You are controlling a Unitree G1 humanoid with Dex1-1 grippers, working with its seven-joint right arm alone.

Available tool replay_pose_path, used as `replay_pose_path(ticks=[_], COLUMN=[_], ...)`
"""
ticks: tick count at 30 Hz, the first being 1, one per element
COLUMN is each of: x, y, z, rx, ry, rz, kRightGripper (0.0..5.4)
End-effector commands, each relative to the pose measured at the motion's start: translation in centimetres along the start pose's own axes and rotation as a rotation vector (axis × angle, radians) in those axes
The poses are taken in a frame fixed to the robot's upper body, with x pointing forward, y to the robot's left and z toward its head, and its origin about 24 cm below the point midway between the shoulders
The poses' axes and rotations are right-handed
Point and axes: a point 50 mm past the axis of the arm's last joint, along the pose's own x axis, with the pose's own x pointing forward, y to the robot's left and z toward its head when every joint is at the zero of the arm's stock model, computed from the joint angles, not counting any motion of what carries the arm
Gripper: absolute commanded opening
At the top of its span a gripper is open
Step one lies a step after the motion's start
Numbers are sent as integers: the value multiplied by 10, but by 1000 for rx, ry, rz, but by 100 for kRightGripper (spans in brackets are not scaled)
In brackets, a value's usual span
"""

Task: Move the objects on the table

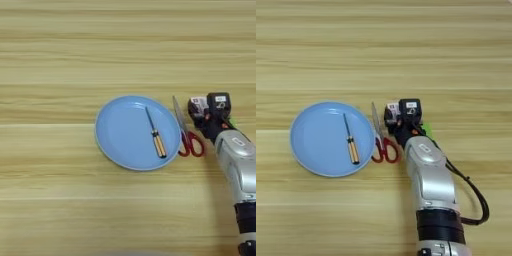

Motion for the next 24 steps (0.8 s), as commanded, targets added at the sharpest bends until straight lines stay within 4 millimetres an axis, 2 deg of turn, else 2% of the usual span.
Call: replay_pose_path(ticks=[1,17,20,24], x=[12,18,19,18], y=[-5,-9,-10,-10], z=[31,10,9,9], rx=[-46,-80,-82,-81], ry=[-133,-50,-44,-47], rz=[-28,-54,-61,-63], kRightGripper=[210,210,272,317])
